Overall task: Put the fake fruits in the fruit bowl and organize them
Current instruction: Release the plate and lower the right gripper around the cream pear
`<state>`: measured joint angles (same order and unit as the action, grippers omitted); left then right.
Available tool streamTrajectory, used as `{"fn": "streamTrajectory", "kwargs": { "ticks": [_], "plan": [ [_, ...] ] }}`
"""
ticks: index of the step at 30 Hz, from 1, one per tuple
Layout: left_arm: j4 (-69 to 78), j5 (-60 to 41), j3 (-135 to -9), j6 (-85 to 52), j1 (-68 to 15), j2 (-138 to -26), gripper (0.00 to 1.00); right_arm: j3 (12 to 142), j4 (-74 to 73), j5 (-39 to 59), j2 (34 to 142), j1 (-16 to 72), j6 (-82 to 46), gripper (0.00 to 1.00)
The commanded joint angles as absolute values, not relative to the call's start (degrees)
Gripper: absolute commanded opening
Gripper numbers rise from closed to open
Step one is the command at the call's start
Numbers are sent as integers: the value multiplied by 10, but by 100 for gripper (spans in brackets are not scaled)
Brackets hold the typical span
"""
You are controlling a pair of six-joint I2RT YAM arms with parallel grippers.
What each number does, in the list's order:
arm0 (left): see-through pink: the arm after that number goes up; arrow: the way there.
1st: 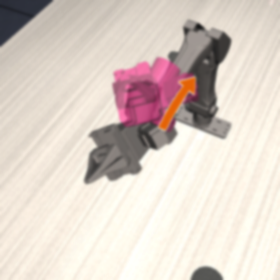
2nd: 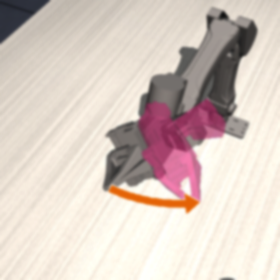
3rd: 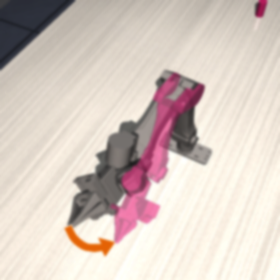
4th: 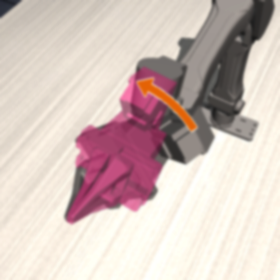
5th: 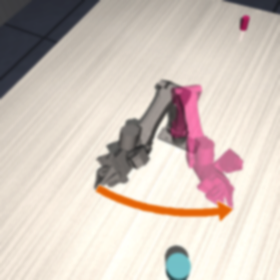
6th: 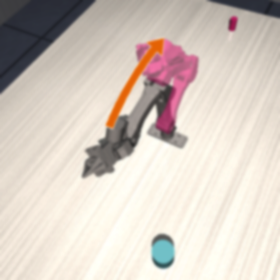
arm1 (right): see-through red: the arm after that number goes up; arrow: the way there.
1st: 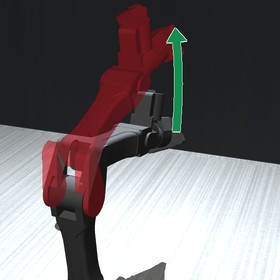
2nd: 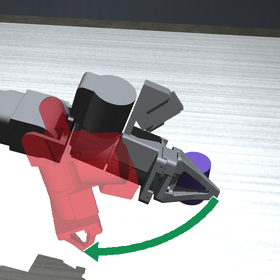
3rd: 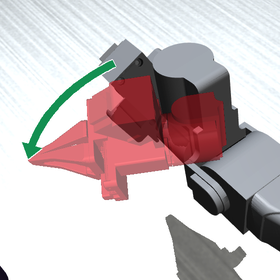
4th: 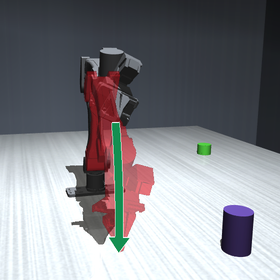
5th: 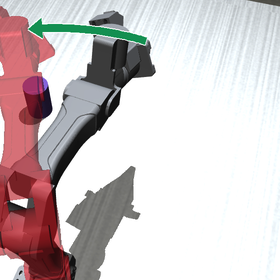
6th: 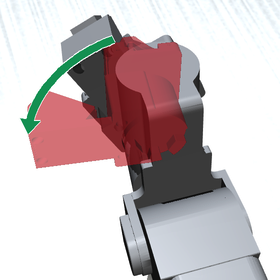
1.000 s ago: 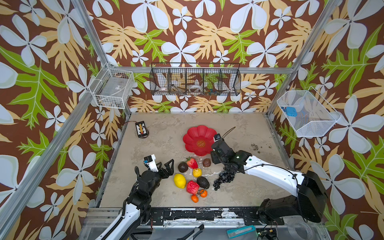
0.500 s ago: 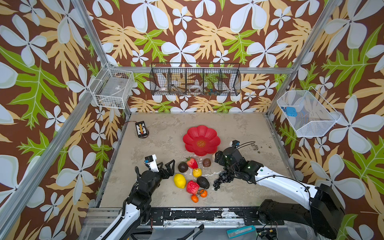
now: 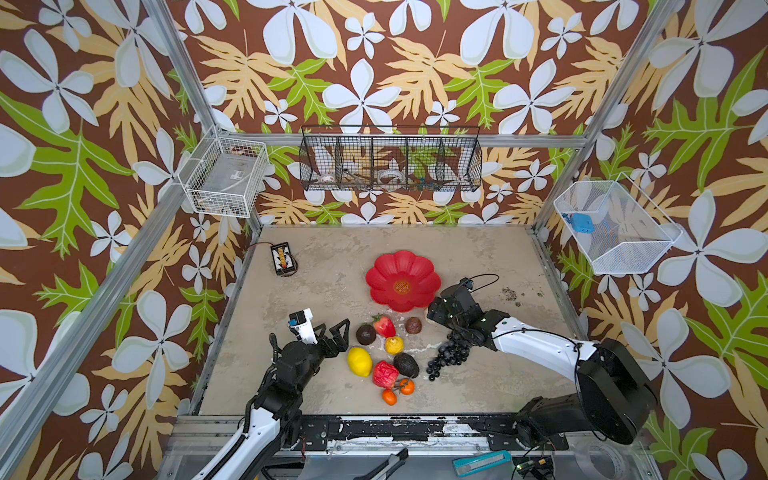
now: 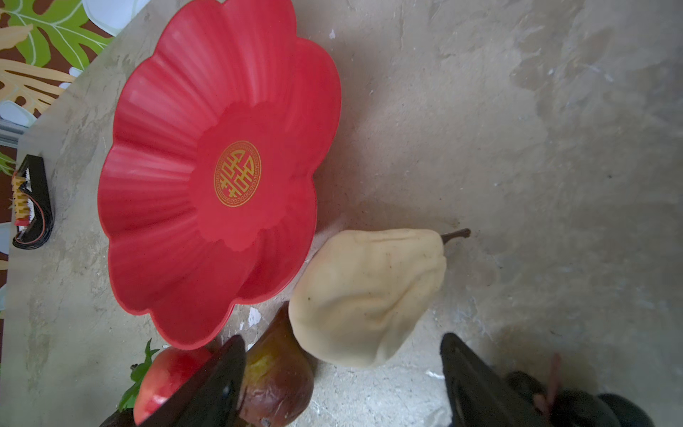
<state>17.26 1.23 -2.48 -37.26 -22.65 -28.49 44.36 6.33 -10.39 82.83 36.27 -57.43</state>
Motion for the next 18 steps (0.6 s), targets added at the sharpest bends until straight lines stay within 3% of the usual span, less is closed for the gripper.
{"fn": "streamTrajectory", "kwargs": {
  "ticks": [1,18],
  "plan": [
    [185,13,-24,-370,-226,-285,98,448,45,-95,844,360,-581,83],
    [192,12,-21,-371,-226,-289,99,442,45,-110,879,328,-574,86]
  ]
}}
